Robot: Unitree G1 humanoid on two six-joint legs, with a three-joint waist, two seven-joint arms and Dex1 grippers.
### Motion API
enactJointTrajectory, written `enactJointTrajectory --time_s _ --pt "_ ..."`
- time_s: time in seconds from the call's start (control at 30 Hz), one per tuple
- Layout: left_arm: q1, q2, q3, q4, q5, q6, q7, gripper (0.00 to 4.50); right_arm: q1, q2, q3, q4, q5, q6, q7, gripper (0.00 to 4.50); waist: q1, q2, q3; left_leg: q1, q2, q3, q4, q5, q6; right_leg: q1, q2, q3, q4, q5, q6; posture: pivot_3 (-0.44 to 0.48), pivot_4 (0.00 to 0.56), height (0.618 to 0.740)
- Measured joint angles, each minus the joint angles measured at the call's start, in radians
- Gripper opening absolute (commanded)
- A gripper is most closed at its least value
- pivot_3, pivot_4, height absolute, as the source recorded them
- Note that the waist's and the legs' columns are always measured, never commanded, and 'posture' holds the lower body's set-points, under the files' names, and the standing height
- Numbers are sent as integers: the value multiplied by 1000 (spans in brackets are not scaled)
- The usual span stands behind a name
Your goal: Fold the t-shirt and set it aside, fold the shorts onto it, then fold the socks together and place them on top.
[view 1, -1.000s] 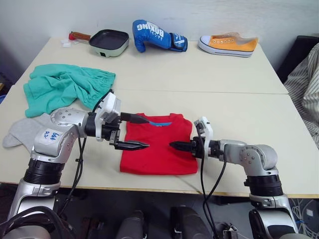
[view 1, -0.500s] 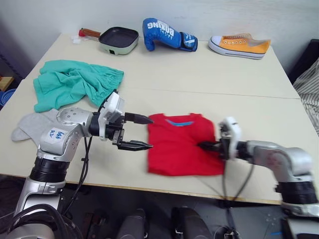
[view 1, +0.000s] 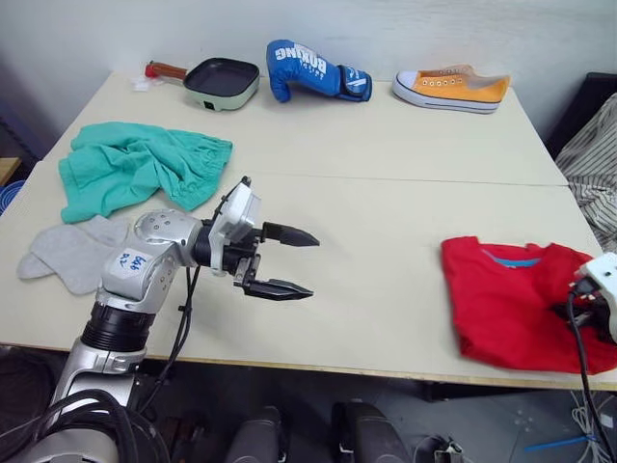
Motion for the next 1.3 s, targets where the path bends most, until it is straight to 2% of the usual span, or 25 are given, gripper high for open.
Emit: enactJointTrajectory --time_s 0.2,0.27,0.33,0.43,0.53,0.6,0.73,0.83,0.9,1.0,1.1,1.17,1.3 --pt "-1 -4 -5 15 4 0 2 4500 37 20 -84 19 0 -12 -24 3220 8 0 0 -1 0 0 0 0 0 0 0 0 2 0 0 0 150 740" --pt "-2 -5 -5 16 4 0 2 4500 85 21 -178 1 0 -4 -39 3945 14 1 0 -2 0 0 0 0 0 0 0 0 1 0 0 0 150 740" --pt "-3 -4 -5 17 4 1 2 4500 126 21 -271 -16 -3 6 -51 4450 17 1 0 -2 0 0 -1 0 0 0 0 0 1 0 0 0 150 740" --pt "-3 -5 -1 19 3 4 9 4500 188 32 -440 -95 -14 46 -68 4450 21 2 -1 -2 0 0 -1 0 0 0 0 0 0 0 0 0 150 740" --pt "-3 -25 6 17 -6 49 54 4500 116 90 -592 -255 73 155 -94 4450 5 2 -1 0 0 0 -1 0 0 0 0 1 1 0 0 0 150 740" --pt "-1 -40 7 11 -16 81 86 4500 42 142 -637 -399 183 233 -112 4450 -2 2 -1 1 1 0 -1 1 -2 0 1 1 1 0 0 0 150 740" --pt "35 -56 17 -38 -27 89 130 4500 -104 239 -630 -661 419 405 -209 4450 -2 2 -1 2 1 -1 -2 2 -4 0 2 1 2 0 0 0 150 740" --pt "48 -53 40 -41 -28 100 157 4500 -190 336 -566 -770 556 484 -327 4450 5 1 -1 1 1 -1 -1 1 -3 0 1 1 2 0 0 0 150 740" --pt "57 -49 58 -44 -27 100 181 4500 -215 401 -474 -840 607 493 -393 4450 6 2 -1 1 1 -1 -2 1 -3 0 1 1 2 0 0 0 150 740" --pt "93 -46 65 -50 -7 86 221 4500 -214 480 -331 -915 638 491 -475 4450 7 2 -1 -1 1 -1 -2 1 -3 -2 1 1 2 0 0 0 150 740" --pt "125 -24 72 -55 8 78 253 4500 -210 523 -274 -917 639 477 -538 4450 10 2 -1 -3 1 -1 -1 1 -2 -3 1 1 2 0 0 0 150 740" --pt "131 -12 95 -57 22 76 289 4500 -185 519 -222 -918 612 429 -523 4450 9 2 -1 -3 1 -1 -1 1 -2 -3 1 1 1 0 0 0 150 740" --pt "151 50 130 1 119 39 403 4500 -124 492 -34 -954 519 293 -411 4450 -1 2 -1 -2 1 -1 -2 1 -2 -3 2 2 2 0 0 0 150 740"
